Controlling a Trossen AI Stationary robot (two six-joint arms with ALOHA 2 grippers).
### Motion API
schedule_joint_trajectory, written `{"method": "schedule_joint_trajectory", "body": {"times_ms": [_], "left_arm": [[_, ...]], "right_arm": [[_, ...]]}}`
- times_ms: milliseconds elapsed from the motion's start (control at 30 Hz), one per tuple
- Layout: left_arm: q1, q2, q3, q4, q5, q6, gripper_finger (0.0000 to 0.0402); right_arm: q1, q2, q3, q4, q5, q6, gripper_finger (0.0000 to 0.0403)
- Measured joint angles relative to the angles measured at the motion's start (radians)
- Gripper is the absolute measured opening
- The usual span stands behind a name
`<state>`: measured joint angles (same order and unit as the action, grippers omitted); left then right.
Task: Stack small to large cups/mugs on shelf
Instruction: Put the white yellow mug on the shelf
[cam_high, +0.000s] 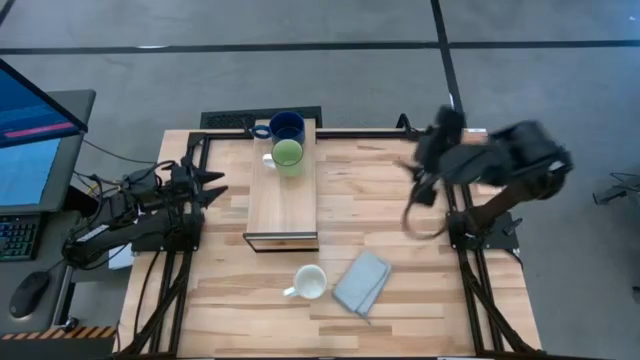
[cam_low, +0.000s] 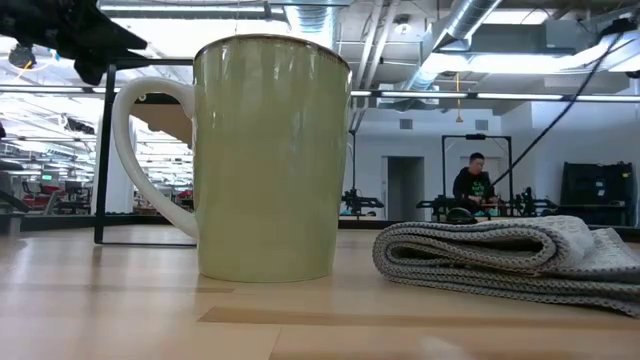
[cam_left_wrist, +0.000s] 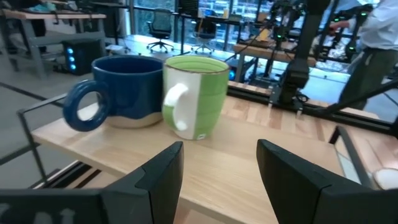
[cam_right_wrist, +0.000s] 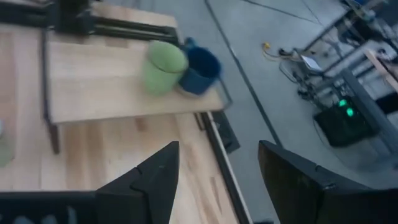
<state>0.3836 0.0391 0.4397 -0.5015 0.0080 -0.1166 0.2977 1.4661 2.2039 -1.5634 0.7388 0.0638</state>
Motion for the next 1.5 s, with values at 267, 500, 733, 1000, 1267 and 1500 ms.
{"method": "schedule_joint_trajectory", "body": {"times_ms": [267,500,733,1000,1267,1500], "left_arm": [[0.000,0.000,0.000,-0.004,-0.023,-0.004,0.0194],[0.000,0.000,0.000,-0.004,-0.022,-0.004,0.0195],[0.000,0.000,0.000,0.000,0.004,0.001,0.0195],[0.000,0.000,0.001,0.138,0.441,0.027,0.0195],[-0.015,0.160,0.010,0.203,0.545,-0.011,0.0195],[-0.130,0.437,0.136,0.336,0.613,0.050,0.0194]], "right_arm": [[-0.039,-0.394,-0.463,0.129,0.144,0.185,0.0240],[0.013,-0.742,-1.017,0.561,0.152,0.166,0.0240],[0.066,-0.997,-1.394,0.924,0.149,0.034,0.0240],[0.094,-1.165,-1.668,1.186,0.145,-0.047,0.0240],[0.093,-1.222,-1.684,1.202,0.146,-0.046,0.0240],[0.093,-1.218,-1.685,1.198,0.150,-0.047,0.0240]]}}
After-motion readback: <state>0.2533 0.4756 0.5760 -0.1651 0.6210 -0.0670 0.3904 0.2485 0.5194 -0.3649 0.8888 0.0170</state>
